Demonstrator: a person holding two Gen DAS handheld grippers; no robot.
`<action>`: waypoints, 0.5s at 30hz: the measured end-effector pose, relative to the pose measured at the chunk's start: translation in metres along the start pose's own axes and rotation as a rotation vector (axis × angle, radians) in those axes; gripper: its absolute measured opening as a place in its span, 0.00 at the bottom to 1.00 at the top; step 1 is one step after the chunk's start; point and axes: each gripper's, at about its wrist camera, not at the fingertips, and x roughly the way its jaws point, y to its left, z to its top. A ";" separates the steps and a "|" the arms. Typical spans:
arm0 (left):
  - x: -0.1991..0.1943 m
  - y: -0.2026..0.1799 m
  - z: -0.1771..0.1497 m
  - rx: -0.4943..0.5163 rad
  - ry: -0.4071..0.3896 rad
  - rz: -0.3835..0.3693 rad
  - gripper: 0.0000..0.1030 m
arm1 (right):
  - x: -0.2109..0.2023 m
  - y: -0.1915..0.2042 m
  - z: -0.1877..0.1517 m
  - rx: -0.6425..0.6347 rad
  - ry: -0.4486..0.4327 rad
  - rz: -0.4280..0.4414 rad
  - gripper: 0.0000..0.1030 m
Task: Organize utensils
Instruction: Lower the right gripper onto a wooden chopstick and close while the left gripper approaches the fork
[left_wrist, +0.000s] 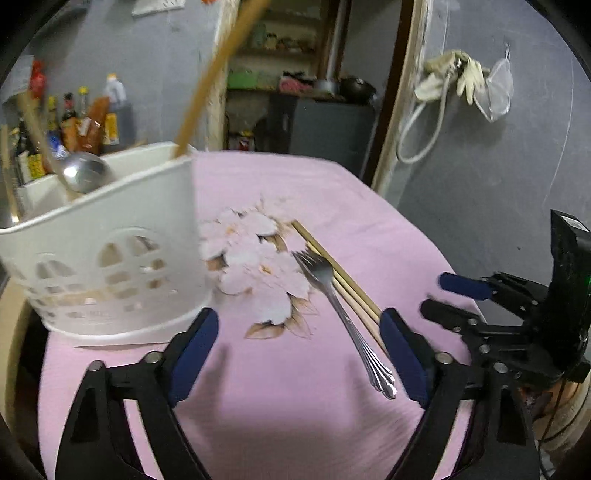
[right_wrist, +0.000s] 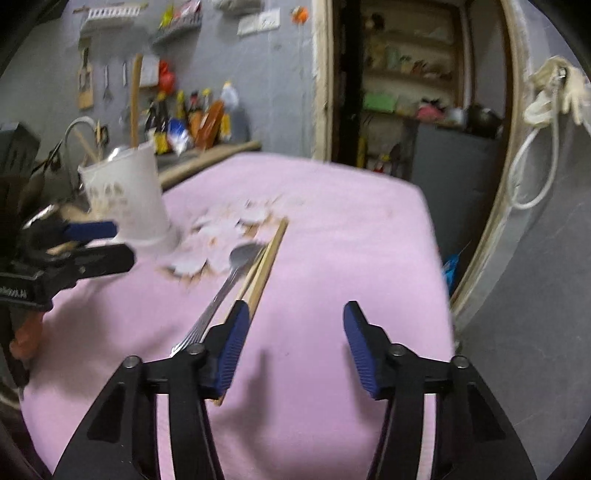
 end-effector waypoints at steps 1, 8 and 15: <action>0.003 0.001 0.002 0.001 0.017 -0.007 0.68 | 0.005 0.002 0.000 -0.006 0.020 0.015 0.40; 0.038 0.006 0.012 -0.015 0.134 -0.058 0.46 | 0.024 0.006 0.005 -0.020 0.099 0.061 0.32; 0.045 0.014 0.012 -0.055 0.158 -0.077 0.45 | 0.038 0.016 0.010 -0.056 0.148 0.053 0.27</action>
